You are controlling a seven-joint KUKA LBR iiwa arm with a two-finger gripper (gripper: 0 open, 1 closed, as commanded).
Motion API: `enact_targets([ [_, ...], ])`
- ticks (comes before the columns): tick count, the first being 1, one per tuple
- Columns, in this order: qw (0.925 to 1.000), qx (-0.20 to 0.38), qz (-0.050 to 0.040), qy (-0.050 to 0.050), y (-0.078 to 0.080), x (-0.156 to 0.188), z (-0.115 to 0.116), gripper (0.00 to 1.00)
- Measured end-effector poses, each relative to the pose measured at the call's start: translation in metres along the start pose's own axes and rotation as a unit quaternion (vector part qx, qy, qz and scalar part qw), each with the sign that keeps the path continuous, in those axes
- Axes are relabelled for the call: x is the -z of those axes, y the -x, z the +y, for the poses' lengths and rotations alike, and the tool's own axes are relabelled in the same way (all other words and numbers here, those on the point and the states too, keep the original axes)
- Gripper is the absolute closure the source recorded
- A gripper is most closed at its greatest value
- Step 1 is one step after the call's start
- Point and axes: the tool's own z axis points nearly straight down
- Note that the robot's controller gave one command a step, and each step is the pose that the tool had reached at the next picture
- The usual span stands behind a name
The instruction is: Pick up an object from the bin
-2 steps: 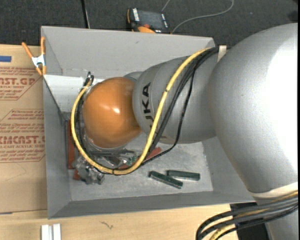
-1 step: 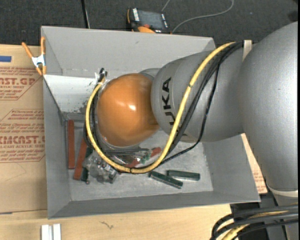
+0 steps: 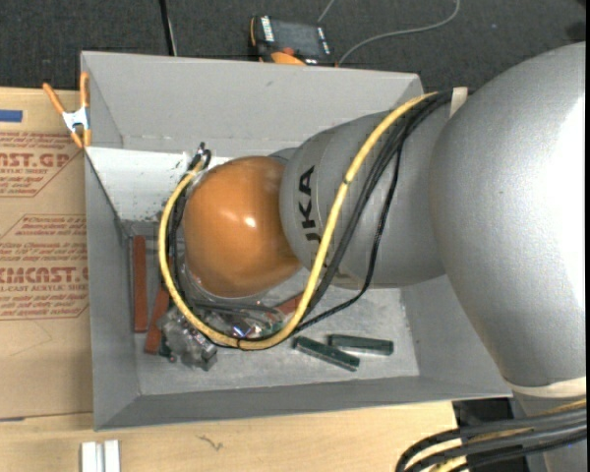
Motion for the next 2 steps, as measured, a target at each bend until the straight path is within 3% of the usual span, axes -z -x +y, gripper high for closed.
enact_targets([
  [1,1.0,0.0,-0.0004,0.0,0.0,0.0,-0.001,0.0],
  [2,0.9659,0.259,-0.0011,-0.001,0.055,-0.068,-0.042,0.0],
])
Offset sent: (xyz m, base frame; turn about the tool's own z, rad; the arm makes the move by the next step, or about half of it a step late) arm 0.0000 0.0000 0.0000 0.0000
